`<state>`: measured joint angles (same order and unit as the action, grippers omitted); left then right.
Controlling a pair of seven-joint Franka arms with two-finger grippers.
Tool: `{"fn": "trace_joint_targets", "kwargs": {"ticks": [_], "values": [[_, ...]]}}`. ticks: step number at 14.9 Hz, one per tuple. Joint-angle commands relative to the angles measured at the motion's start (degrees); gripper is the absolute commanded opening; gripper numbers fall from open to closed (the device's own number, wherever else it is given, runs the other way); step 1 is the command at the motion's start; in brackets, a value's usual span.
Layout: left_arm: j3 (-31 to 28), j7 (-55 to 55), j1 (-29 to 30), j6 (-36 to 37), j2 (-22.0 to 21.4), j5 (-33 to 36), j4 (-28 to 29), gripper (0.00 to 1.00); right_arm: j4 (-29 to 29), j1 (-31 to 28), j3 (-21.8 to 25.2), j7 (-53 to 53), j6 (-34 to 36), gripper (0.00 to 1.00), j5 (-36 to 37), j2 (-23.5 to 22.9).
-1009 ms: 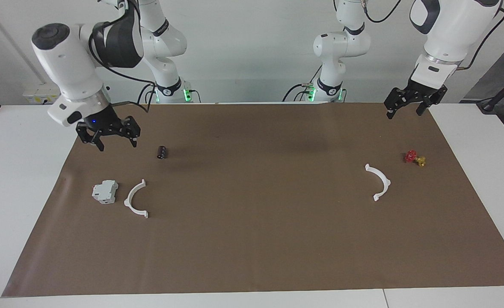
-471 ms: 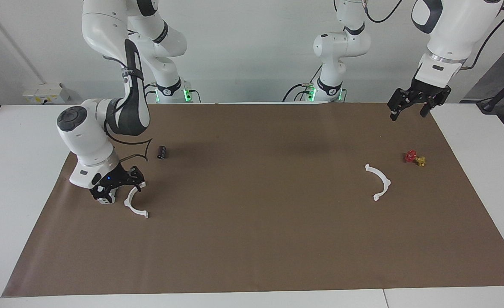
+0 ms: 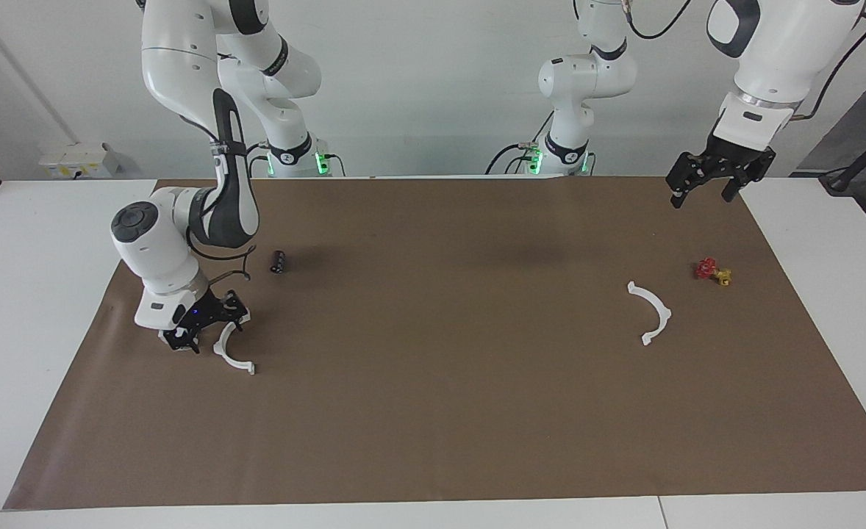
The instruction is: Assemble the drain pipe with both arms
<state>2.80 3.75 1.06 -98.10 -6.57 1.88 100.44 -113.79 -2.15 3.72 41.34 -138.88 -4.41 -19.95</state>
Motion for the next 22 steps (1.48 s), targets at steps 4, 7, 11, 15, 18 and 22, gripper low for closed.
{"fn": "trace_joint_targets", "kwargs": {"ticks": [4, 7, 11, 15, 18, 22], "values": [[0.1, -0.93, -0.01, -1.66, -0.64, -0.48, 0.72, 1.0, -1.35, -0.75, -0.46, 2.25, -3.85, 0.81, -1.74, -1.41], [0.1, -0.93, -0.01, -1.66, -0.64, -0.48, 0.99, 1.0, -1.35, -0.75, -0.46, 2.25, -4.99, 0.61, -1.83, -1.85], [0.1, -0.93, -0.01, -1.66, -0.64, -0.48, 0.99, 1.0, -0.21, -0.57, -0.46, 1.9, -3.59, 0.0, -1.83, -1.94], [0.1, -0.85, -0.01, -1.66, -0.64, -0.48, 0.99, 1.0, 4.61, 0.57, -0.55, -0.29, 3.34, 0.0, -1.83, -1.59], [0.1, -0.84, -0.01, -1.66, -0.64, -0.48, 0.99, 1.0, 10.14, 4.51, -0.9, -8.61, 10.98, 0.0, -1.31, -1.15], [0.1, -0.84, -0.1, -1.74, -0.64, -0.48, 0.9, 1.0, 14.29, 13.73, -0.9, -28.11, 15.49, 0.0, 0.54, -1.32]]}}
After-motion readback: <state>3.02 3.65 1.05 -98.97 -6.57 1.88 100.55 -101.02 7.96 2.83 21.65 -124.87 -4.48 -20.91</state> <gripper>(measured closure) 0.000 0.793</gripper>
